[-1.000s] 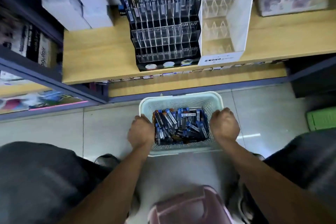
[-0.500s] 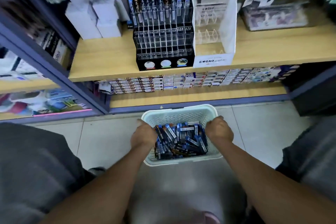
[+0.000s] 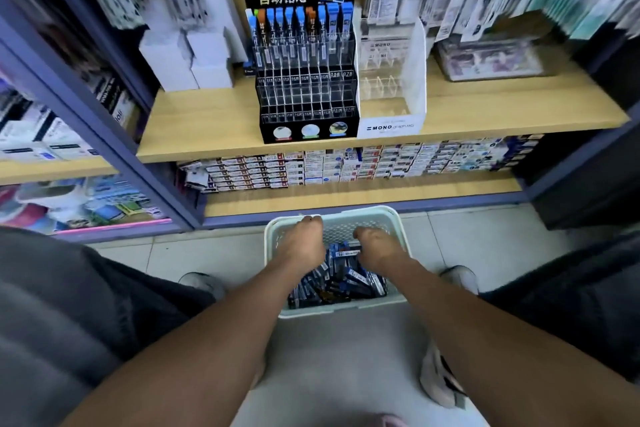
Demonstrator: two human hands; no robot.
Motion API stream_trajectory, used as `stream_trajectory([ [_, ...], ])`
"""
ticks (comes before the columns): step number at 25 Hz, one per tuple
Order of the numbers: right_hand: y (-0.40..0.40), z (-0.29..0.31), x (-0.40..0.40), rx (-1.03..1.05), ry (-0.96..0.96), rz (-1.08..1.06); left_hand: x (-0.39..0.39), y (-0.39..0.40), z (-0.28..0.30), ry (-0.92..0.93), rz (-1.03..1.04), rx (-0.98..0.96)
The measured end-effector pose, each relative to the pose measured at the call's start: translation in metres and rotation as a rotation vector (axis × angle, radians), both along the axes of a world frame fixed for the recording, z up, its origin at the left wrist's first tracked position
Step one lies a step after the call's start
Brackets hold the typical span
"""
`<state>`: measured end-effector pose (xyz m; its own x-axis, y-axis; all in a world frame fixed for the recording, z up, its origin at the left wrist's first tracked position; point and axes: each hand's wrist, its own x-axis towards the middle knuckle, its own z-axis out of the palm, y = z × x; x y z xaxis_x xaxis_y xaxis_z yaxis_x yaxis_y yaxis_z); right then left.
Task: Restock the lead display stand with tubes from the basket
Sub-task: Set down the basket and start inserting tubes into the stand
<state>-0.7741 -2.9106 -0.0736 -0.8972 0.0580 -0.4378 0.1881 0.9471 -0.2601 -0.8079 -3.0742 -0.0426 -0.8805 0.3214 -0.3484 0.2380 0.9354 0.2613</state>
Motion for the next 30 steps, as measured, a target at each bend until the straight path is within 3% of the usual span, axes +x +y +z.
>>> stream_trajectory([
  [6,-0.011,-0.056,-0.008,-0.089,-0.113,0.023,-0.005,0.01,-0.071,-0.308,0.234,0.017],
  [12,-0.025,-0.103,-0.017,-0.043,-0.183,-0.046,-0.021,0.005,-0.168,-0.381,0.533,0.084],
  [19,-0.038,-0.12,-0.026,-0.135,-0.222,-0.305,-0.026,0.01,-0.155,-0.441,0.658,0.092],
  [30,-0.04,-0.119,-0.034,-0.489,-0.261,-0.53,-0.024,0.01,-0.14,-0.469,0.766,0.381],
])
